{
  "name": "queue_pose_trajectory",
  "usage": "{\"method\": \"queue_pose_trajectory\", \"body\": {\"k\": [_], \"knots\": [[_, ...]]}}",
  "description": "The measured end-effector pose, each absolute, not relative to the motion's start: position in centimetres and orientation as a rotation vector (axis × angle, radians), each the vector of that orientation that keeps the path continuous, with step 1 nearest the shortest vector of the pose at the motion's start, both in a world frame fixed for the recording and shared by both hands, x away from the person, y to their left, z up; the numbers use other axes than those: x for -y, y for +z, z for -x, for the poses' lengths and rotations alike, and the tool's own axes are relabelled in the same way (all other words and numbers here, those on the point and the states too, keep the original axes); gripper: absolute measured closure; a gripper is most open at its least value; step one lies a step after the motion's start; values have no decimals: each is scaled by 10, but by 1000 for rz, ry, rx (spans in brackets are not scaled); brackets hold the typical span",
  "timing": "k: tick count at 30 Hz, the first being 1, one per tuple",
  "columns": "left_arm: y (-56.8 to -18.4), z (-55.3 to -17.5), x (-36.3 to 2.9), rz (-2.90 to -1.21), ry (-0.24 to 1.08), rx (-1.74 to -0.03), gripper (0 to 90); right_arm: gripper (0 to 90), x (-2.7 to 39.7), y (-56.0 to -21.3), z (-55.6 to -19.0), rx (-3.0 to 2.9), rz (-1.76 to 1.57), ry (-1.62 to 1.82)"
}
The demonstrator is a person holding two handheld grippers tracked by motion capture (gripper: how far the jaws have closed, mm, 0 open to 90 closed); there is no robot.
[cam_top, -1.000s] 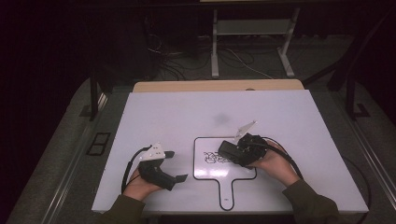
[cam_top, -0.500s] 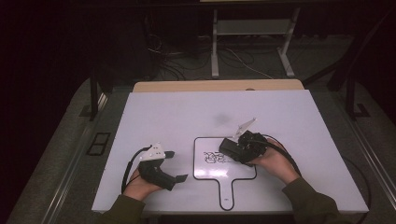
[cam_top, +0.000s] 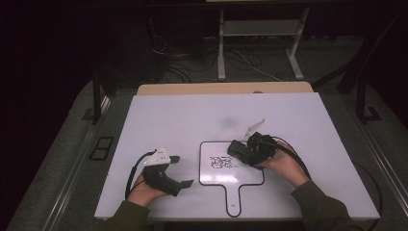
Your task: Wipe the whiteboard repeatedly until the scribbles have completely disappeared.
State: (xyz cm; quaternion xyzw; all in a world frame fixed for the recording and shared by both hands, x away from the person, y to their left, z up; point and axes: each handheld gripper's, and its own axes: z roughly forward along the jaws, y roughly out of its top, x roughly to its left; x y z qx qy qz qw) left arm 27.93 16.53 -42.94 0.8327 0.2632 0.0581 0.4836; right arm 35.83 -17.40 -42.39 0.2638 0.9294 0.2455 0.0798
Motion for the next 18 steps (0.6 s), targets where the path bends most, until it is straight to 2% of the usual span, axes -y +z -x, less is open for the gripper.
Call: {"method": "queue_pose_trajectory", "body": {"k": [12,18], "knots": [[-429,-279,-165,-2030,144,-638,0,387,152,-423,-339,-2838,-643,717],[-429,-279,-165,-2031,143,-639,0,387,152,-423,-346,-2828,-697,726]]}}
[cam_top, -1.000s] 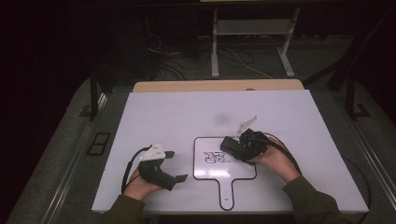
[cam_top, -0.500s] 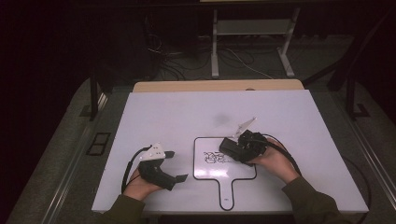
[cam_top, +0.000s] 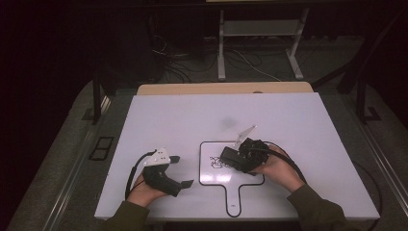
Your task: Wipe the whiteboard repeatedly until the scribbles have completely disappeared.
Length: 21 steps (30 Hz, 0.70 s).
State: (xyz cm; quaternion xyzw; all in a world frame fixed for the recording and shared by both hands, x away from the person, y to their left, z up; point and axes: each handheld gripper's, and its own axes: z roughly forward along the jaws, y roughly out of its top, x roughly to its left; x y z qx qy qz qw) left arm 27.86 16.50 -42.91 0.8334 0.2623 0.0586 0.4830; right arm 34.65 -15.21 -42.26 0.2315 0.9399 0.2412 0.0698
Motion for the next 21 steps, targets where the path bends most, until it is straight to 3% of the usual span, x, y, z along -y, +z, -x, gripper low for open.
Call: {"method": "queue_pose_trajectory", "body": {"k": [10,21], "knots": [[-430,-279,-165,-2033,142,-636,0,387,159,-423,-363,-2807,-767,724],[-430,-279,-164,-2035,142,-637,0,387,142,-422,-350,-2837,-677,709]]}}
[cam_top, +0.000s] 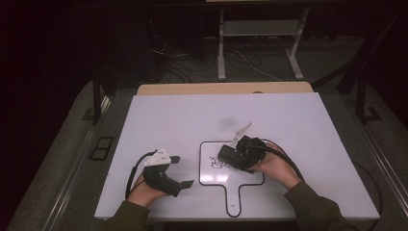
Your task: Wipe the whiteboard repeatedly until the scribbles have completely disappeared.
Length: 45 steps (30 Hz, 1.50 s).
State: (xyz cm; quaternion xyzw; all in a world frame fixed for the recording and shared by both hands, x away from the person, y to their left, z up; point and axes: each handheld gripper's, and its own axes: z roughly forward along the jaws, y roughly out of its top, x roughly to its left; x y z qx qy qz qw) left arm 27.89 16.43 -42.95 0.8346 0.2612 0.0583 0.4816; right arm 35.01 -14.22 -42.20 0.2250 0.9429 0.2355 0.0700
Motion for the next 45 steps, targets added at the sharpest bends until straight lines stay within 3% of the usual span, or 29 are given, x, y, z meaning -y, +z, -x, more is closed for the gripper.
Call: {"method": "queue_pose_trajectory", "body": {"k": [8,26,45], "knots": [[-429,-279,-164,-2034,142,-636,0,387,130,-422,-342,-2854,-617,710],[-430,-279,-164,-2032,141,-640,0,387,142,-422,-372,-2821,-738,717],[-429,-279,-164,-2034,142,-637,0,387,112,-421,-346,-2880,-562,703]]}}
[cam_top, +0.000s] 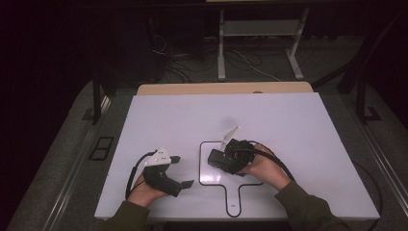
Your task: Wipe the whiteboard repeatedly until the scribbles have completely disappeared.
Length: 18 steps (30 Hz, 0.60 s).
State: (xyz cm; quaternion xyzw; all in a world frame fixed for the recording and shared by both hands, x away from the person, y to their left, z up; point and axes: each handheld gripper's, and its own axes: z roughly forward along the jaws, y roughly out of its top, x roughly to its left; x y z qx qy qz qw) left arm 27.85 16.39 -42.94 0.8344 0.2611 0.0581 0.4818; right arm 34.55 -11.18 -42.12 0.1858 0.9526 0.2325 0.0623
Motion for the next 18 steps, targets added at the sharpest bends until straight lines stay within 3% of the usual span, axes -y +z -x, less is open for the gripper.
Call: {"method": "queue_pose_trajectory", "body": {"k": [11,18], "knots": [[-429,-279,-164,-2035,140,-635,0,386,130,-422,-367,-2832,-674,696],[-430,-279,-163,-2033,139,-637,0,387,124,-421,-360,-2846,-661,698]]}}
